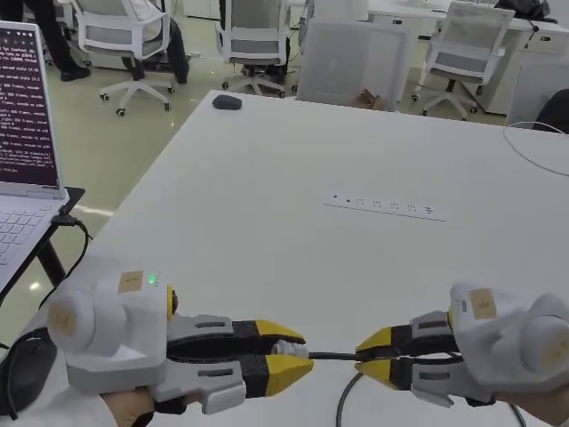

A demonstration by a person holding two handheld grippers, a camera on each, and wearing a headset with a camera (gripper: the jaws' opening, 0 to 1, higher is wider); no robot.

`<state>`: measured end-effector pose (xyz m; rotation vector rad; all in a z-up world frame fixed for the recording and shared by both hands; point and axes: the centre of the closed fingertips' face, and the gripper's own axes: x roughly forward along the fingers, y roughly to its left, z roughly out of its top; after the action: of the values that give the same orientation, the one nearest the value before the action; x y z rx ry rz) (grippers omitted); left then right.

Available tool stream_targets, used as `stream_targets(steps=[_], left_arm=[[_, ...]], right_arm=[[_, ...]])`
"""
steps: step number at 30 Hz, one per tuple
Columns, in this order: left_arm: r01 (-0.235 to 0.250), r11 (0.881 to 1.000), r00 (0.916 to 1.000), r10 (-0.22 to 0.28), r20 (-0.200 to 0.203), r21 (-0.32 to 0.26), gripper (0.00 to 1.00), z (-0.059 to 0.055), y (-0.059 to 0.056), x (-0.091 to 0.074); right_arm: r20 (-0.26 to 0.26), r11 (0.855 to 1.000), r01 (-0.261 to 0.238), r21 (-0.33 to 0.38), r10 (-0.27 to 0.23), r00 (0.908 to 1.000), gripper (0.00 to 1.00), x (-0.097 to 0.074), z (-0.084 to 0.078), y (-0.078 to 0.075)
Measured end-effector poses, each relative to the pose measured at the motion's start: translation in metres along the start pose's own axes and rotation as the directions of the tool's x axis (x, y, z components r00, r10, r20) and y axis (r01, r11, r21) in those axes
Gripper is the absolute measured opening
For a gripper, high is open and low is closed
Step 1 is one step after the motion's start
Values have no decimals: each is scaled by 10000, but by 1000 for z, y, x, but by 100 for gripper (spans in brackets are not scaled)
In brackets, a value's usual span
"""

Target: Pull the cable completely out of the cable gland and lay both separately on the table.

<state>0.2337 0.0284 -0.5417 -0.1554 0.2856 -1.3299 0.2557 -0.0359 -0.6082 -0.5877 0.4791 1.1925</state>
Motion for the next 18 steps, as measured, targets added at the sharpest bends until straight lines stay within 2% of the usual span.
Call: stream_targets(steps=[2,4,7,11,13,18], left_arm=[[-36,10000,10000,36,30,-11,17,1,1,-1],[-35,10000,9999,35,134,-54,17,2,1,-1],[-79,9999,9998,81,194,-113,17,3,2,-2],[-114,9998,9998,118,187,-175,17,3,4,-2],[-84,9997,9998,88,173,-221,17,2,4,-1],[-16,9995,10000,17,42,-331,17,-2,4,1]], right_arm=[[-186,9999,98,74,-96,9998,6,-1,-7,-5],[-577,9992,347,215,-334,9978,6,-2,-20,-13],[-1173,9967,678,436,-623,9911,6,-1,-39,-26],[-1576,9882,1180,980,-1017,9823,6,2,-57,-38],[-1824,9786,1518,1393,-1253,9752,6,6,-68,-45],[-2101,9697,1644,1809,-1252,9696,7,22,-86,-53]])
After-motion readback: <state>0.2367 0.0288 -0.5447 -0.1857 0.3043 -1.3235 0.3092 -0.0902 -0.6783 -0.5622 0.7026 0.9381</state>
